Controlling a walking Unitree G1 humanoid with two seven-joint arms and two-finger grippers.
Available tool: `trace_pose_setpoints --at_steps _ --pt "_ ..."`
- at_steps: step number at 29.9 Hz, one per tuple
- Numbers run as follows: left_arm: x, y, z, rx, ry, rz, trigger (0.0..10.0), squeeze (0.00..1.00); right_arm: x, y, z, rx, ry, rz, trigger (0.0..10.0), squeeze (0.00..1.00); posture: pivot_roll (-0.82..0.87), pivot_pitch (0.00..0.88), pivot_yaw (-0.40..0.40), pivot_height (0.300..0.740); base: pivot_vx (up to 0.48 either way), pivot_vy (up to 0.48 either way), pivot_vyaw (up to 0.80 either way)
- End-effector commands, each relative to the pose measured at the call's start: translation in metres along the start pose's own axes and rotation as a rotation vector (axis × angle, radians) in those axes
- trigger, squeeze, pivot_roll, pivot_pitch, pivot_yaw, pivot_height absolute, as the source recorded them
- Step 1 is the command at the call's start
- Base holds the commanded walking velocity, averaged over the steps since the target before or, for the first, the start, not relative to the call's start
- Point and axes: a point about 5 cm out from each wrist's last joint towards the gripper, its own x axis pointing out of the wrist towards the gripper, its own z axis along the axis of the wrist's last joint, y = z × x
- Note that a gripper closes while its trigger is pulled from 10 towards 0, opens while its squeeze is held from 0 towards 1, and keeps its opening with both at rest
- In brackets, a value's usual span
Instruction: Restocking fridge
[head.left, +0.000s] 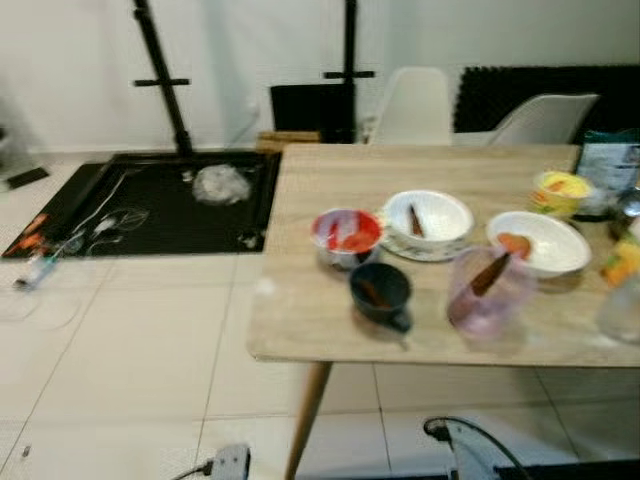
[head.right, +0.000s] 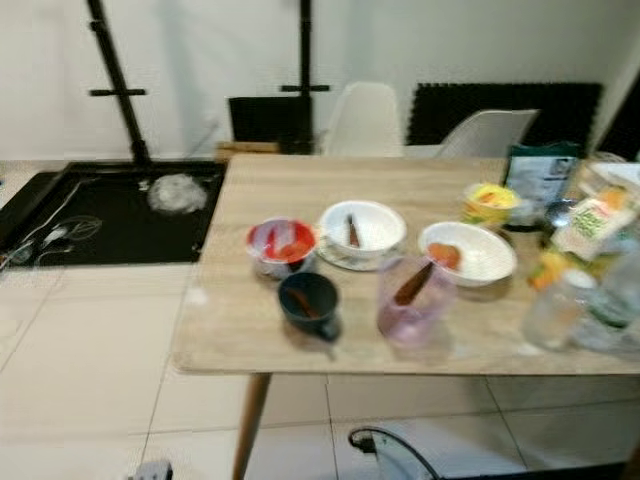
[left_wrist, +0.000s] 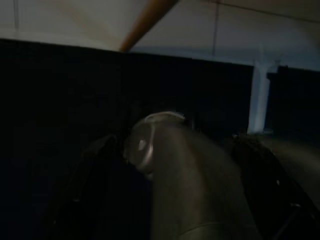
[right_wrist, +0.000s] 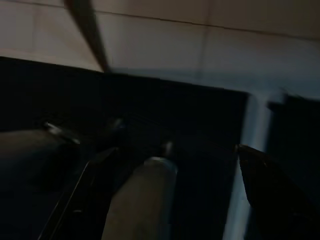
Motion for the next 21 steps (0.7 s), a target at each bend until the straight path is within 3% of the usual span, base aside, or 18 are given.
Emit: trace_pose_setpoints --at_steps 1,8,21 --pt "-0.0007 0.0003 -0.0041 -0.004 0.015 -0.003 10.0 0.0 -0.0011 -0.0029 -0.0043 0.008 0.016 -0.013 10.0 0.0 0.03 0.01 -0.026 0.74 0.0 0.0 0.0" --pt "-0.0004 -0.0008 -0.0039 0.001 0.02 -0.012 10.0 0.0 -0.0013 -0.0039 -0.0053 0.012 0.024 -0.02 10.0 0.0 0.03 0.007 -0.026 0.74 0.0 -0.404 0.0" --pt "0.0001 -0.0003 -0.0017 -0.014 -0.001 0.015 10.0 0.0 -0.0014 -0.0044 -0.0057 0.018 0.028 -0.023 10.0 0.0 0.03 0.008 -0.025 0.74 0.0 0.0 0.0"
